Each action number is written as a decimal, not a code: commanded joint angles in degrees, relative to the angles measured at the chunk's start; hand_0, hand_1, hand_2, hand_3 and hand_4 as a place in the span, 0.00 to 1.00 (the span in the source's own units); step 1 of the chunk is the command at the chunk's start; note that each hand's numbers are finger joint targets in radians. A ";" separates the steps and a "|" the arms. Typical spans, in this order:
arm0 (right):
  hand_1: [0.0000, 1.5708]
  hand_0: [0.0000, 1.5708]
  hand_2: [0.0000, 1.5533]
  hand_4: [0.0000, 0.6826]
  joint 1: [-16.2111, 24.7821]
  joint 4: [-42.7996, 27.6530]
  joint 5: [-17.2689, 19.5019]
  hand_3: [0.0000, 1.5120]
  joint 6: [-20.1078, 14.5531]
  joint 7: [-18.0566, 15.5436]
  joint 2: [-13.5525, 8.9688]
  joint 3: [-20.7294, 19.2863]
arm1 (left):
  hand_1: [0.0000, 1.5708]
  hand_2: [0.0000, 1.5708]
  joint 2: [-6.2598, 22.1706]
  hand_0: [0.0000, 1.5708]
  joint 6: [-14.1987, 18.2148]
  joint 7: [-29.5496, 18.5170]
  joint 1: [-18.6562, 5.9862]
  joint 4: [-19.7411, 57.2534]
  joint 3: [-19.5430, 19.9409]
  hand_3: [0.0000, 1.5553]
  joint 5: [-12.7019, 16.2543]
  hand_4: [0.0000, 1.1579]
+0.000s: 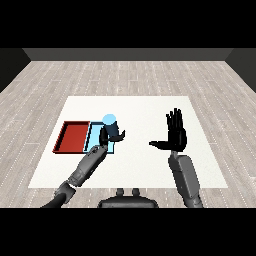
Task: Pick the blue can and put it in the blue box
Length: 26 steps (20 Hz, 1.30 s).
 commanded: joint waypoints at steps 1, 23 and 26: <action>0.00 0.00 0.00 0.00 2.77 0.14 -2.58 0.00 3.47 -2.85 -1.67 -4.52 | 1.00 1.00 3.41 1.00 -1.85 1.33 -2.87 5.15 3.19 0.95 -1.72 0.97; 0.00 0.00 0.00 0.00 -0.54 11.36 -1.99 0.00 4.79 -4.94 -1.28 -8.46 | 0.57 0.53 3.88 0.57 -7.93 14.29 -14.08 51.36 10.36 0.61 -5.86 0.78; 0.00 0.00 0.00 0.00 -1.84 10.86 -3.88 0.00 5.32 -3.65 -1.96 -10.11 | 0.56 0.48 1.74 0.56 -8.07 10.89 -11.32 52.89 9.59 0.27 -7.17 0.81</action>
